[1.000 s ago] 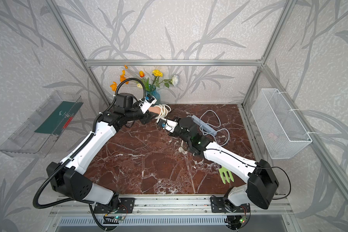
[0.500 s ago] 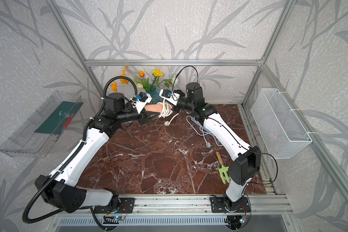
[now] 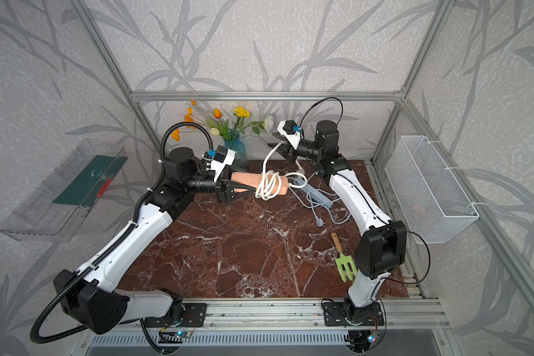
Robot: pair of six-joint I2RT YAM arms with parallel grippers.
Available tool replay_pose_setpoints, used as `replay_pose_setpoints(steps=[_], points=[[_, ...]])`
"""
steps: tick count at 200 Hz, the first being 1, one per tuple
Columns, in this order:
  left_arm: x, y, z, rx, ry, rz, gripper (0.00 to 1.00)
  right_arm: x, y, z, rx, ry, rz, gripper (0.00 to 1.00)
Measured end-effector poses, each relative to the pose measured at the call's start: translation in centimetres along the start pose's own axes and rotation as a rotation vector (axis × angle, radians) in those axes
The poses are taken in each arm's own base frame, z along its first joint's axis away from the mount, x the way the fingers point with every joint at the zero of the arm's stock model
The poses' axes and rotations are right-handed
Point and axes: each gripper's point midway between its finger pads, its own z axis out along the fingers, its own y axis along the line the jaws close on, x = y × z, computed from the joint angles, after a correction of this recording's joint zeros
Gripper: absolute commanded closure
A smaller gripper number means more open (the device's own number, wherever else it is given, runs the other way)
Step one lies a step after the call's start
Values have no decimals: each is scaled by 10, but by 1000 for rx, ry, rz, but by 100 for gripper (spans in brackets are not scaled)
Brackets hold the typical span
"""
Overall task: Wrap the cord around the power strip
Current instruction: Wrap the power cord around the power strip.
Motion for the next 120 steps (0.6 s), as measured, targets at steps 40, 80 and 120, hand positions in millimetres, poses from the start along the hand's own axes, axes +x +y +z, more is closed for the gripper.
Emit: replay_pose_setpoints(steps=[40, 80, 120], points=[[-10, 1, 0, -8, -21, 13, 100, 29, 4, -1, -4, -35, 165, 54], [-27, 5, -2, -52, -49, 50, 100, 57, 8, 5, 44, -83, 302, 48], [-35, 11, -3, -92, -68, 78, 100, 85, 17, 11, 119, -79, 415, 48]])
